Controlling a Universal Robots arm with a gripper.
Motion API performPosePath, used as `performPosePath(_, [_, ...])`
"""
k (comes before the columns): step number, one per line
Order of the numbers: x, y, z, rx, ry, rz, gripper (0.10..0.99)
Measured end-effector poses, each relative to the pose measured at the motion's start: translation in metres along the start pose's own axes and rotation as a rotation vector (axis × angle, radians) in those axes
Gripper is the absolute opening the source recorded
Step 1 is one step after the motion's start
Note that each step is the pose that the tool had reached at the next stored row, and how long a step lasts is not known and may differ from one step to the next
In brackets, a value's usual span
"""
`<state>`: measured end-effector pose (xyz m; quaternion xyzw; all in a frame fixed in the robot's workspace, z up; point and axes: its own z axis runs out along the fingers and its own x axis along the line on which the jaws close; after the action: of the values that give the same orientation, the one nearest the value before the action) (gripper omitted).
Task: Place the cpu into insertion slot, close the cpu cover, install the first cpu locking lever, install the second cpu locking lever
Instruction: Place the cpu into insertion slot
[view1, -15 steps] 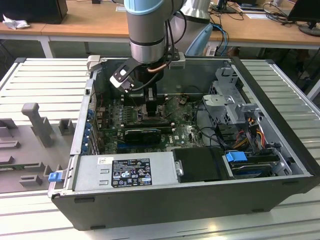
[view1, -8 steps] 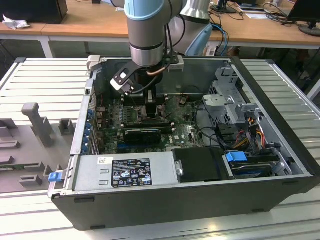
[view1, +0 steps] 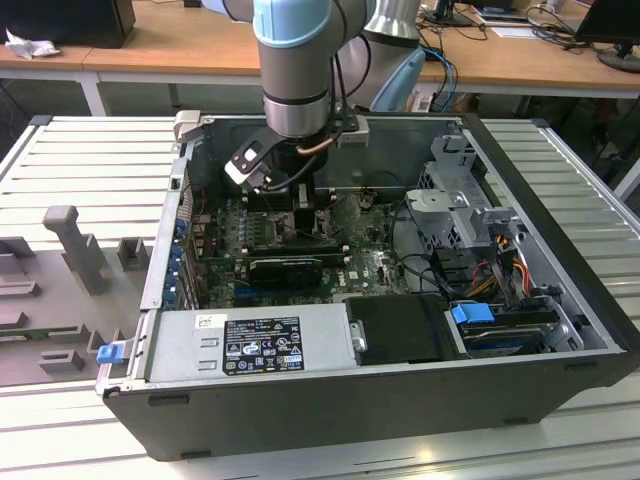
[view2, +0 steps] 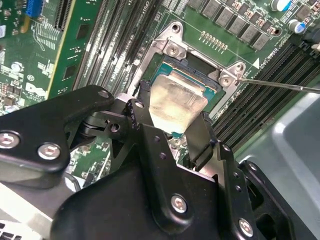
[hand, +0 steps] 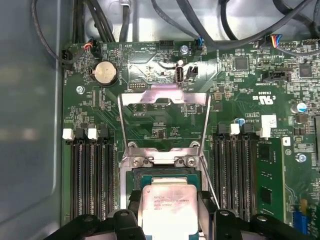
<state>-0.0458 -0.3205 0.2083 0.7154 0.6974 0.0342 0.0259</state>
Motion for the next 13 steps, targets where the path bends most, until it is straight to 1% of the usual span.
performPosePath(6, [0.0024, -0.0004, 0.0057, 0.0, -0.0014, 0.0, 0.529])
performPosePath(7, [0.0025, -0.0005, 0.0063, 0.0, -0.0033, 0.0, 0.529])
performPosePath(11, [0.0026, -0.0005, 0.0064, 0.0, -0.0078, -0.001, 0.529])
performPosePath(13, [0.0026, -0.0005, 0.0064, 0.0, -0.008, -0.001, 0.537])
